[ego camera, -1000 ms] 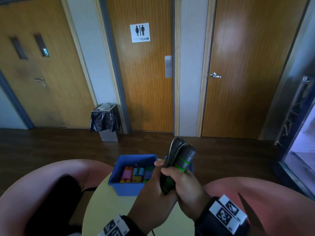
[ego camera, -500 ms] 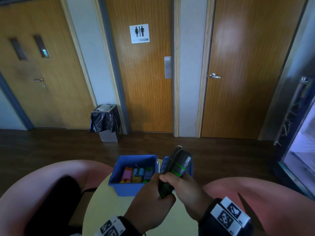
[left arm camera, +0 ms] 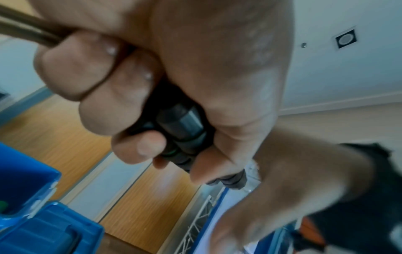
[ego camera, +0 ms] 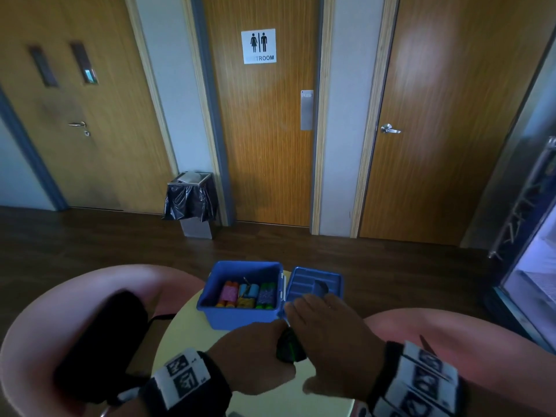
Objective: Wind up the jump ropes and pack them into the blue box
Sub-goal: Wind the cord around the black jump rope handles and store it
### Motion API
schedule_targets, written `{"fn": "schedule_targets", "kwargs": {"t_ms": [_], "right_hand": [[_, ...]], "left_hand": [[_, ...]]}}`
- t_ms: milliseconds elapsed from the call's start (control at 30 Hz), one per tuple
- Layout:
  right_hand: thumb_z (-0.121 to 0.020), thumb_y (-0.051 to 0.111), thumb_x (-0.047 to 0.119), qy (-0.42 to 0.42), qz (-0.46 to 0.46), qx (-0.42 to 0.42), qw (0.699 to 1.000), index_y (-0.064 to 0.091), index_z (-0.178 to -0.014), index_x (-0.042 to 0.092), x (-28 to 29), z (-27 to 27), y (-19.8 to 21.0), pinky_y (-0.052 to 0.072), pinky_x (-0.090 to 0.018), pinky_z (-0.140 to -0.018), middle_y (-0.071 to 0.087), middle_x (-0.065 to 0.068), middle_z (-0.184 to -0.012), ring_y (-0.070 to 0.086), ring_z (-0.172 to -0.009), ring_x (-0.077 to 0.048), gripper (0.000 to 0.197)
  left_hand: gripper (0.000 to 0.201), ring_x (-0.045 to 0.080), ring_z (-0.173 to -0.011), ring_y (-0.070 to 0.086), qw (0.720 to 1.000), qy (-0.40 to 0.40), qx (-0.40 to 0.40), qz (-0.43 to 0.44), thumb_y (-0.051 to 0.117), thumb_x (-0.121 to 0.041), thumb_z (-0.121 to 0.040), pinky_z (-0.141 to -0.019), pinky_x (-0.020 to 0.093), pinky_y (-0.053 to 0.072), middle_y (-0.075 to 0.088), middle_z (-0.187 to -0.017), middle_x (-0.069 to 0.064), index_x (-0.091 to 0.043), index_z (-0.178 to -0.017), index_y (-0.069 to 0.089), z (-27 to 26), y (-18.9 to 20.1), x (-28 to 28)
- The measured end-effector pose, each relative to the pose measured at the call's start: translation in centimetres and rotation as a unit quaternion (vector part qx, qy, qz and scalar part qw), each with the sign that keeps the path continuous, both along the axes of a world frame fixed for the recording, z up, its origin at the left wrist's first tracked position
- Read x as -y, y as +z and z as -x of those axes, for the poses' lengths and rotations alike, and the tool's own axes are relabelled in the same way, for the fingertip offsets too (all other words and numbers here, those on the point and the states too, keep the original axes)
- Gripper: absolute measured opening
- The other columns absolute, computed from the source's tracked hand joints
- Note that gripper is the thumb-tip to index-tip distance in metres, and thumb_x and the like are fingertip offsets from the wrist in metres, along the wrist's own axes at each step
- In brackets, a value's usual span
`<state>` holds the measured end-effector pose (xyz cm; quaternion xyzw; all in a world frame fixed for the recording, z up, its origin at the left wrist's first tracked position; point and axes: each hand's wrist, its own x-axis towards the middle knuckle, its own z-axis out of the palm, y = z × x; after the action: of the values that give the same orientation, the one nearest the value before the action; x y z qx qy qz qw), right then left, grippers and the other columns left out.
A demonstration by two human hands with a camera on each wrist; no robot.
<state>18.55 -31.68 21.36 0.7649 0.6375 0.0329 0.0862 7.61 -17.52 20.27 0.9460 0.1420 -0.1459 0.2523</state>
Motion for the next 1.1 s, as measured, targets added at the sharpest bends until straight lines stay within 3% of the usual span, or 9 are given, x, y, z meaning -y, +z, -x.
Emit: {"fn": "schedule_targets", "kwargs": {"t_ms": [100, 167, 300, 400, 533, 667, 767, 1000, 1100], "right_hand": [[-0.079, 0.063, 0.035, -0.018, -0.017, -0.065, 0.998, 0.057, -0.106, 0.019, -0.8, -0.6, 0.4, 0.05, -0.038, -0.079, 0.064, -0.004, -0.101, 0.062, -0.092, -0.03, 0.032], [-0.078, 0.059, 0.027, -0.034, -0.023, -0.101, 0.994, 0.057, -0.093, 0.022, -1.2, -0.9, 0.6, 0.053, -0.034, -0.07, 0.065, -0.001, -0.088, 0.065, -0.08, -0.026, 0.016], [-0.083, 0.053, 0.027, -0.09, -0.092, -0.185, 0.974, 0.052, -0.092, 0.023, -1.7, -1.3, -0.4, 0.044, -0.03, -0.068, 0.052, 0.008, -0.079, 0.059, -0.078, -0.021, 0.01], [-0.088, 0.051, 0.023, -0.163, -0.153, -0.302, 0.927, 0.052, -0.089, 0.018, -2.1, -1.9, -1.3, 0.045, -0.033, -0.068, 0.052, 0.004, -0.076, 0.056, -0.074, -0.02, 0.005], [-0.088, 0.053, 0.016, -0.237, -0.175, -0.41, 0.863, 0.044, -0.078, 0.016, -2.4, -2.0, -2.3, 0.034, -0.031, -0.058, 0.047, -0.002, -0.071, 0.045, -0.063, -0.018, 0.013], [-0.084, 0.054, 0.011, -0.289, -0.156, -0.522, 0.787, 0.043, -0.078, 0.017, -3.0, -1.5, -3.4, 0.029, -0.029, -0.059, 0.041, -0.009, -0.071, 0.038, -0.065, -0.021, 0.014], [-0.076, 0.055, 0.013, -0.321, -0.162, -0.563, 0.744, 0.043, -0.072, 0.019, -3.4, -1.3, -3.9, 0.031, -0.032, -0.061, 0.041, -0.006, -0.065, 0.039, -0.063, -0.02, 0.014], [-0.086, 0.05, 0.011, -0.324, -0.156, -0.536, 0.764, 0.037, -0.076, 0.016, -3.3, -2.1, -4.6, 0.027, -0.03, -0.056, 0.039, -0.007, -0.071, 0.037, -0.068, -0.021, 0.017], [-0.081, 0.053, 0.012, -0.343, -0.168, -0.564, 0.732, 0.042, -0.073, 0.017, -3.1, -2.2, -4.8, 0.03, -0.027, -0.055, 0.043, -0.007, -0.068, 0.041, -0.063, -0.02, 0.014]], "left_hand": [[0.037, 0.024, -0.095, 0.063, 1.0, -0.014, -0.01, -0.018, 0.059, -0.037, -0.08, -0.087, 0.045, 0.054, 0.065, -0.106, 0.001, -0.026, -0.115, 0.052, -0.3, 0.9, 0.2], [0.034, 0.021, -0.097, 0.063, 1.0, 0.0, 0.014, -0.005, 0.062, -0.033, -0.08, -0.088, 0.042, 0.054, 0.065, -0.106, -0.001, -0.025, -0.113, 0.056, -0.5, 1.2, 0.0], [0.042, 0.0, -0.087, 0.064, 0.985, 0.07, 0.148, 0.062, 0.078, -0.03, -0.076, -0.077, 0.02, 0.054, 0.065, -0.098, -0.011, -0.033, -0.112, 0.056, -0.4, 1.1, -1.2], [0.042, -0.008, -0.079, 0.061, 0.928, 0.191, 0.274, 0.166, 0.081, -0.033, -0.076, -0.065, 0.008, 0.045, 0.064, -0.092, -0.012, -0.036, -0.11, 0.057, -0.1, 0.7, -1.8], [0.017, 0.004, -0.057, 0.052, 0.868, 0.29, 0.335, 0.224, 0.068, -0.033, -0.09, -0.061, 0.022, 0.039, 0.056, -0.064, -0.009, -0.02, -0.083, 0.061, -0.2, 0.0, -1.6], [0.038, 0.007, -0.048, 0.037, 0.876, 0.308, 0.293, 0.23, 0.055, -0.036, -0.098, -0.057, 0.029, 0.029, 0.038, -0.049, -0.01, -0.019, -0.064, 0.053, -0.6, -0.5, -0.6], [0.04, 0.014, -0.054, 0.033, 0.884, 0.284, 0.297, 0.223, 0.051, -0.034, -0.1, -0.059, 0.033, 0.025, 0.03, -0.057, -0.002, -0.015, -0.066, 0.042, -0.8, -0.6, 0.0], [0.036, 0.01, -0.057, 0.036, 0.904, 0.249, 0.287, 0.193, 0.049, -0.028, -0.102, -0.053, 0.023, 0.027, 0.037, -0.063, 0.001, -0.012, -0.071, 0.041, -1.1, -1.2, 0.8], [0.037, 0.009, -0.056, 0.035, 0.901, 0.244, 0.297, 0.201, 0.051, -0.029, -0.101, -0.053, 0.025, 0.025, 0.035, -0.064, 0.004, -0.007, -0.074, 0.038, -1.2, -1.8, 1.4]]}}
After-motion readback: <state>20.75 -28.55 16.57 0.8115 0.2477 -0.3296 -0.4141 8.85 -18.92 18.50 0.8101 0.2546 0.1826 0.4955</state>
